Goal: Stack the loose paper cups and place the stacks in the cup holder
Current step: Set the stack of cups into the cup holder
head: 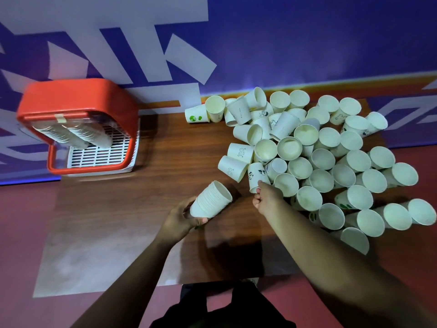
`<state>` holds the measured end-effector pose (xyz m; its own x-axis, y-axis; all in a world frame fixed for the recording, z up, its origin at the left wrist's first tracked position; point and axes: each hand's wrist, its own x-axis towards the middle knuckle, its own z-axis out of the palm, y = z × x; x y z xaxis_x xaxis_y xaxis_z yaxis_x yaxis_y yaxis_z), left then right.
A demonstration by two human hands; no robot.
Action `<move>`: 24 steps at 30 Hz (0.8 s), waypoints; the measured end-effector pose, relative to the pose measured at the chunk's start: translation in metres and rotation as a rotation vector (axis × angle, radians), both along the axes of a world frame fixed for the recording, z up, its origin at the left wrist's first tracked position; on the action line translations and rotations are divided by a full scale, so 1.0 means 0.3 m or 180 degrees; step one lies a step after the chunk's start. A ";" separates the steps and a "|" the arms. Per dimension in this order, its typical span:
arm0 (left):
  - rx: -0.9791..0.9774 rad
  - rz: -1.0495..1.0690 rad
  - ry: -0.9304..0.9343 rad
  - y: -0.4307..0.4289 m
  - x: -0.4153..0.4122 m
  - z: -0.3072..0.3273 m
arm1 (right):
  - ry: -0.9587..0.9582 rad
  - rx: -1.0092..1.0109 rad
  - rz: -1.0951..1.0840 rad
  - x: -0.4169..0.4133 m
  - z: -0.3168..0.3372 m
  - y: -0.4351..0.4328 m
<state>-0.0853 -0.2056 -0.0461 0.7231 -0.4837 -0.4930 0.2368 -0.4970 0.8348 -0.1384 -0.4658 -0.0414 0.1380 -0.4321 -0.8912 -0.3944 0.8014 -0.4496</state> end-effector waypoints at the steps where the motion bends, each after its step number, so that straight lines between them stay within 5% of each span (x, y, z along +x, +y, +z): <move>1: 0.0030 0.0010 -0.0019 0.006 0.004 -0.006 | -0.0012 0.0052 -0.0015 0.003 -0.002 0.003; 5: 0.0104 -0.0026 -0.0081 0.021 0.022 -0.017 | -0.0034 -0.0301 0.0574 -0.038 0.040 0.040; 9: 0.0258 -0.0151 -0.0132 0.034 0.047 -0.029 | -0.0171 -0.2163 0.2267 -0.117 0.099 0.063; 12: 0.0272 -0.0323 -0.0190 0.032 0.066 -0.033 | -0.0538 -0.2937 0.3282 -0.125 0.112 0.064; 17: 0.0114 -0.0606 -0.0120 0.014 0.074 -0.030 | -0.0975 -0.2739 0.4123 -0.081 0.128 0.159; 24: 0.0118 0.0223 0.0036 0.183 0.109 -0.033 | -0.0463 -0.3055 0.3736 0.061 0.080 0.215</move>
<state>-0.0527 -0.1507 -0.0560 0.7489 -0.4133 -0.5181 0.2815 -0.5094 0.8132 -0.1202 -0.4014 -0.0173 0.8637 -0.4088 -0.2948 -0.4881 -0.5327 -0.6914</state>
